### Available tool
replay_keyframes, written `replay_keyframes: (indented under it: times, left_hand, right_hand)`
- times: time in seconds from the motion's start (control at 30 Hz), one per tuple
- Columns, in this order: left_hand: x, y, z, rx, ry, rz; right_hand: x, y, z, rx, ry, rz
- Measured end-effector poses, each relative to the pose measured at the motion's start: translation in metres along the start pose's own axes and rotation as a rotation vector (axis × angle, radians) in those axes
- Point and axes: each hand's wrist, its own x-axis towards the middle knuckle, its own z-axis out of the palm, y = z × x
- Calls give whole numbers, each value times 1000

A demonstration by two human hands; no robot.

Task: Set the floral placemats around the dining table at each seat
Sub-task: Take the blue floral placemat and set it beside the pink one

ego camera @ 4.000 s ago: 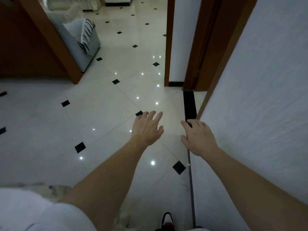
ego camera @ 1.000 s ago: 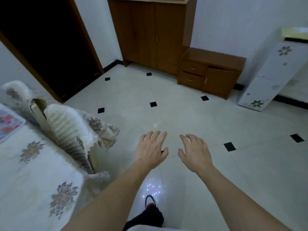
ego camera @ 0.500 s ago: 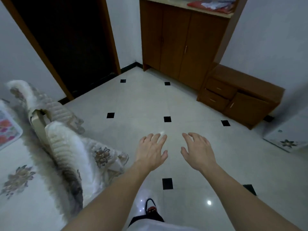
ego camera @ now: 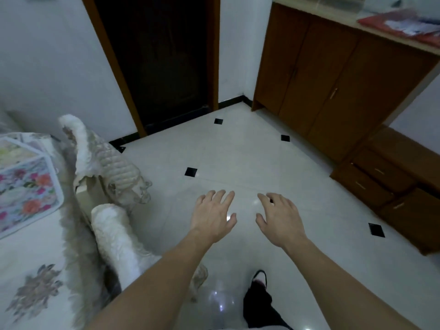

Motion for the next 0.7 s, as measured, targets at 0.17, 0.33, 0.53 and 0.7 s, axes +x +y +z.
replay_keyframes:
  times: [0.17,0.33,0.53,0.7]
  left_hand:
    - [53,-49,3,18,-18,-145]
    - [122,-98,-2,53,-14,-304]
    - [195,-147,-24,68,-6,-522]
    - [216,-188,-38,75,6,-691]
  right_hand:
    - [97,-19,11,33,-25,-135]
    - [210,-32,19,70,-62,-289]
    - [344,-57,6,136,-79,-455]
    - [419,-101,7,156,-107,-611]
